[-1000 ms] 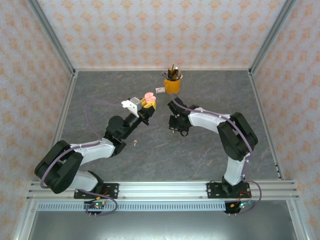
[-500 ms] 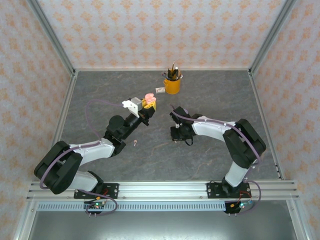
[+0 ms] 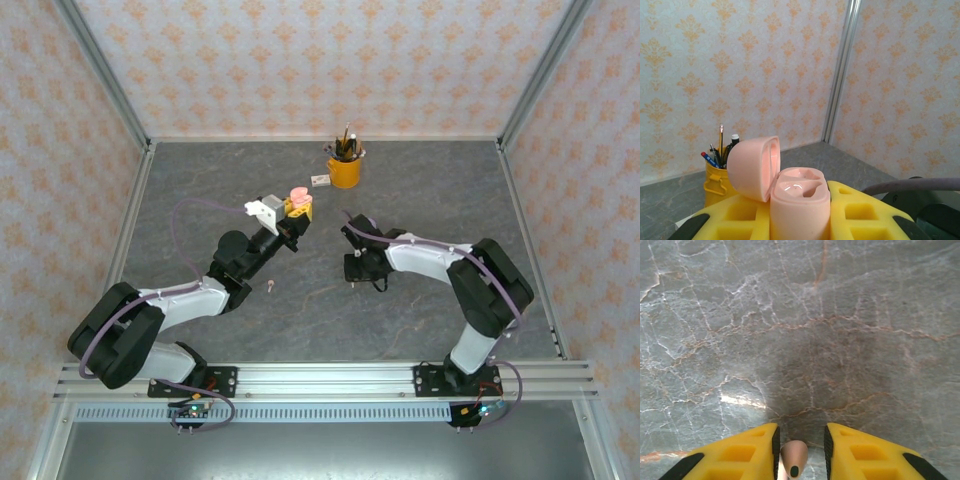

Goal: Insert the wireless bluetooth earbuds into the charging case

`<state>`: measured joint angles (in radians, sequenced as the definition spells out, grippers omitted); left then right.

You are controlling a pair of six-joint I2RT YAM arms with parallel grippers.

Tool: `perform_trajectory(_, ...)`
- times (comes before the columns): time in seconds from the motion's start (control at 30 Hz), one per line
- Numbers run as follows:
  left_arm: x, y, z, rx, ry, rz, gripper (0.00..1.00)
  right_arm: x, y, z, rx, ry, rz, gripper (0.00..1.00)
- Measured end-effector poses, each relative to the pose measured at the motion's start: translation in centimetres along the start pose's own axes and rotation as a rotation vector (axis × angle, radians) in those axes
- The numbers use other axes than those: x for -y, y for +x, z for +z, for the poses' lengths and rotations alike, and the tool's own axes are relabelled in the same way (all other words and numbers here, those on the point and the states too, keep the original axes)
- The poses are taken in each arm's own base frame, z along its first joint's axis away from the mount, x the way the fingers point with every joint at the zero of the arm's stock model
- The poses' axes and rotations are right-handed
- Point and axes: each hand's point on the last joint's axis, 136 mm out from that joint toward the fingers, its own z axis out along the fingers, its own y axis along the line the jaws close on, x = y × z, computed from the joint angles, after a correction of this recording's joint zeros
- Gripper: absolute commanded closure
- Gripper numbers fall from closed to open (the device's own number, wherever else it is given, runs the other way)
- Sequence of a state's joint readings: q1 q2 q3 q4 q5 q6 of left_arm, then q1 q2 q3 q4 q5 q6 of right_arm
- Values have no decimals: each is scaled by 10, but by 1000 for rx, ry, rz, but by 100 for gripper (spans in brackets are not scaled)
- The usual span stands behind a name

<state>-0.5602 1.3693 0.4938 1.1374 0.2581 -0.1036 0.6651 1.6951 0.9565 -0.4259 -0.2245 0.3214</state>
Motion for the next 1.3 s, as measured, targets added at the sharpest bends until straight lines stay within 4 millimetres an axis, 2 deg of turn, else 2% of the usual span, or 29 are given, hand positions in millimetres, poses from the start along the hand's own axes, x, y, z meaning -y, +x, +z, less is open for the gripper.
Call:
perform_trajectory(0.2,1,0,0,-1,3,0,100,17,5,-8,9,19,48,68)
perform_trajectory(0.4,1,0,0,-1,3,0,100,20,6,-20,18,15,117,51)
perform_trajectory(0.6,0,0,0,-1,3,0,100,19,16,-24,-24,11,275,48)
perform_trajectory(0.73,0,0,0,-1,1,0,100,2,16,-31,-22,-10,298,49)
perform_trajectory(0.93,-5,-1,0,4,-29,0,100,-41,-3,-53,44,-76,250,50)
perform_trajectory(1.07,-14,-2,-1,11,-68,1,100,-48,-10,-58,70,-86,260,51)
perform_trajectory(1.2,-39,-8,-3,31,-155,0,100,-59,-10,-51,68,-76,257,52)
perform_trajectory(1.3,-68,-13,-9,52,-254,-10,100,-76,-6,-41,54,-74,233,53)
